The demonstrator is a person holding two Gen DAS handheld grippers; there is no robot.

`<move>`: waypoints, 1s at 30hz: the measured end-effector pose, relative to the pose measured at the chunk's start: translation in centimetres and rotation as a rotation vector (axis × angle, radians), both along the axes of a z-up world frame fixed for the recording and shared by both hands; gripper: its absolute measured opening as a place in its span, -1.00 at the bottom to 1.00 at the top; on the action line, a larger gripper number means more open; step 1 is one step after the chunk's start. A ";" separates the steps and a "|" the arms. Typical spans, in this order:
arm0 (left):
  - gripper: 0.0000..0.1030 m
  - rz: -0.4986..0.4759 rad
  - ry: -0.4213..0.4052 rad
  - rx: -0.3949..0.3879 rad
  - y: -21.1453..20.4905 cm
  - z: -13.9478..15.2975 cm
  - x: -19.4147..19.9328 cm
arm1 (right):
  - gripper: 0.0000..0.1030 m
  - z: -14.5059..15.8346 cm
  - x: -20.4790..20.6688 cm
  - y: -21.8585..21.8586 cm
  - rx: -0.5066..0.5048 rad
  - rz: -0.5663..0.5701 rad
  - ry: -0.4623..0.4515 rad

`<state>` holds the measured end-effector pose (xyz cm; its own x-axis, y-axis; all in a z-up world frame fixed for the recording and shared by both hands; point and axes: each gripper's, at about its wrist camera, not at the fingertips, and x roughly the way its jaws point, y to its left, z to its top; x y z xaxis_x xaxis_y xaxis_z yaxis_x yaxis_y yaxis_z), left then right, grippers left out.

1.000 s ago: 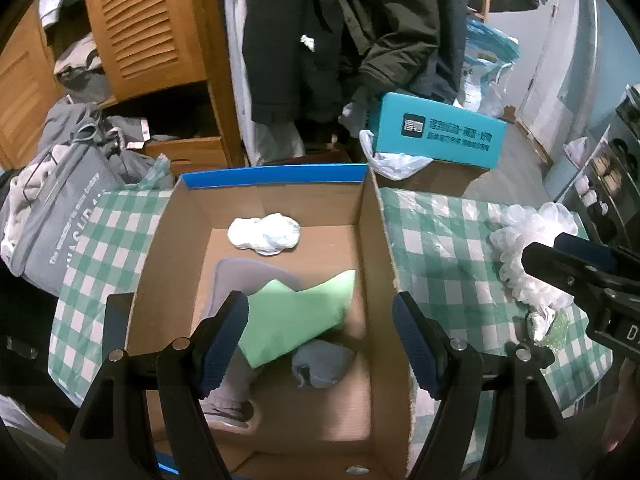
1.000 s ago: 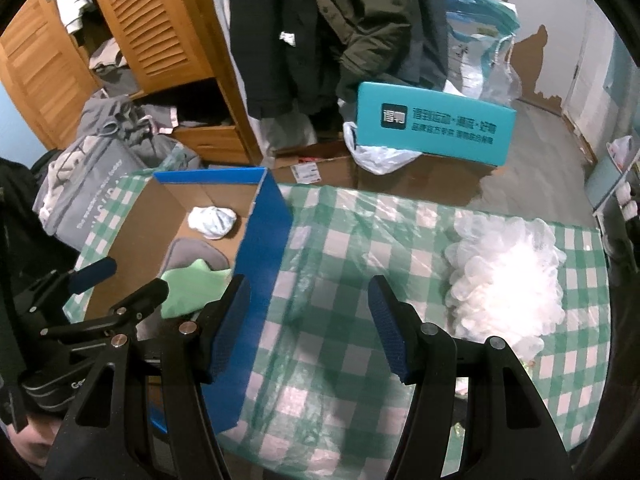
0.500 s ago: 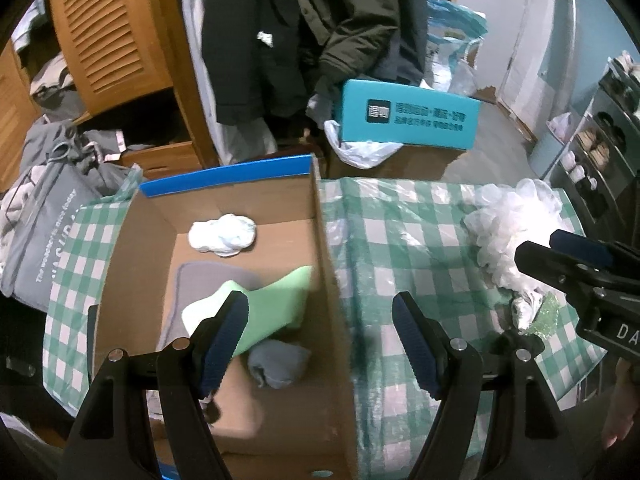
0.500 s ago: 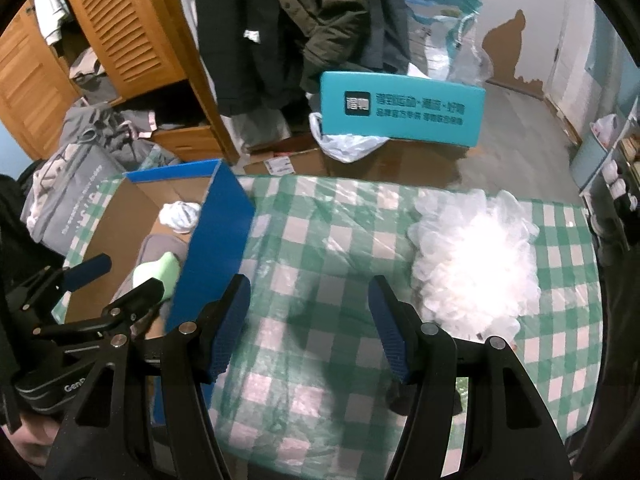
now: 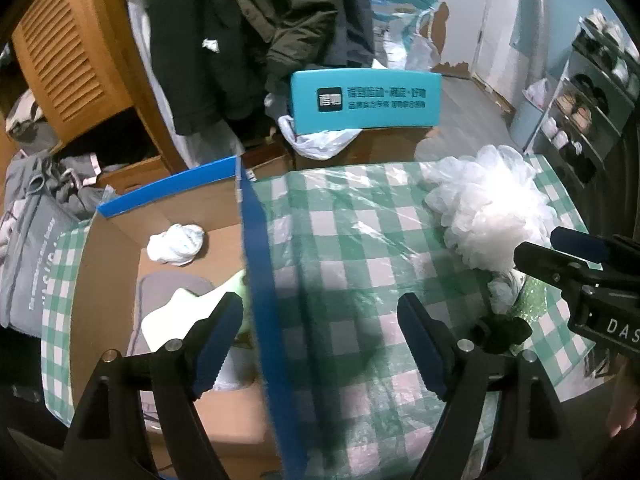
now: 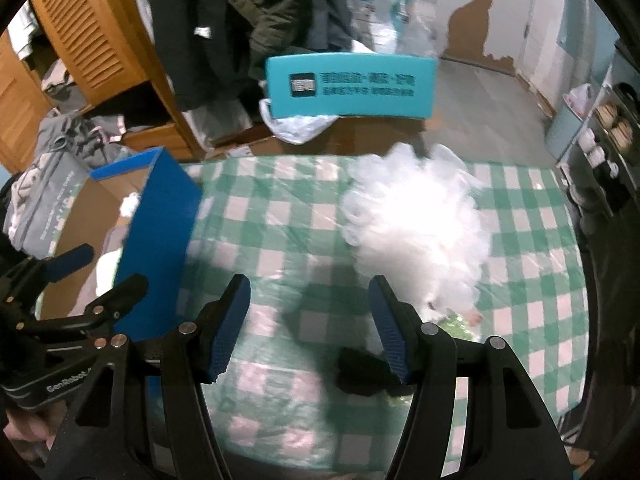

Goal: Organize soft objects
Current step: 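Move both tools out of the box back toward the items on the table, then grasp the green glittery scrubber with the right gripper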

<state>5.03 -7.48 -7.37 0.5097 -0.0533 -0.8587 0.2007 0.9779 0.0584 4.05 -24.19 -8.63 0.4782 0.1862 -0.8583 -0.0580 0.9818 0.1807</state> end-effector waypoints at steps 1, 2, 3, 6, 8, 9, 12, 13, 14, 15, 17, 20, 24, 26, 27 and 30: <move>0.57 -0.007 0.002 0.004 -0.4 -0.1 -0.1 | 0.18 -0.2 -0.1 -0.4 0.002 -0.007 0.006; 0.57 -0.021 0.007 0.008 -1.0 -0.3 -0.2 | 0.18 -0.6 -0.3 -1.0 0.004 -0.018 0.015; 0.57 -0.033 0.011 0.013 -1.5 -0.5 -0.2 | 0.18 -1.0 -0.4 -1.6 0.002 -0.031 0.026; 0.57 -0.067 0.018 0.043 -3.2 -1.1 -0.5 | 0.18 -1.9 -0.8 -3.1 -0.017 -0.052 0.051; 0.57 -0.082 0.023 0.056 -4.1 -1.4 -0.7 | 0.18 -2.3 -1.1 -3.8 -0.023 -0.063 0.059; 0.57 -0.088 0.028 0.056 -4.5 -1.7 -0.8 | 0.18 -2.5 -1.3 -4.3 -0.026 -0.070 0.064; 0.57 -0.104 0.047 0.053 -5.4 -2.3 -0.9 | 0.18 -3.2 -1.8 -5.2 -0.034 -0.081 0.075; 0.57 -0.110 0.051 0.053 -5.8 -2.5 -0.9 | 0.18 -3.4 -1.9 -5.5 -0.036 -0.083 0.078; 0.57 -0.117 0.056 0.057 -6.2 -2.8 -1.0 | 0.18 -3.5 -2.0 -5.7 -0.038 -0.085 0.082; 0.57 -0.122 0.060 0.060 -6.6 -3.0 -1.0 | 0.18 -3.9 -2.1 -6.0 -0.040 -0.086 0.088; 0.57 -0.136 0.067 0.062 -7.5 -3.5 -1.1 | 0.18 -4.4 -2.3 -6.5 -0.051 -0.090 0.096; 0.57 -0.142 0.075 0.069 -8.5 -4.4 -1.1 | 0.18 -5.3 -2.6 -7.2 -0.070 -0.101 0.113; 0.57 -0.143 0.107 0.073 -9.5 -6.1 -0.8 | 0.18 -7.5 -3.1 -8.4 -0.116 -0.114 0.143; 0.57 -0.142 0.128 0.060 -9.7 -6.8 -0.8 | 0.18 -8.6 -3.3 -9.0 -0.127 -0.122 0.161; 0.57 -0.142 0.137 0.056 -9.8 -7.1 -0.7 | 0.18 -9.3 -3.4 -9.3 -0.129 -0.127 0.175; 0.57 -0.140 0.152 0.048 -10.2 -7.8 -0.6 | 0.18 -10.6 -3.7 -10.0 -0.128 -0.136 0.200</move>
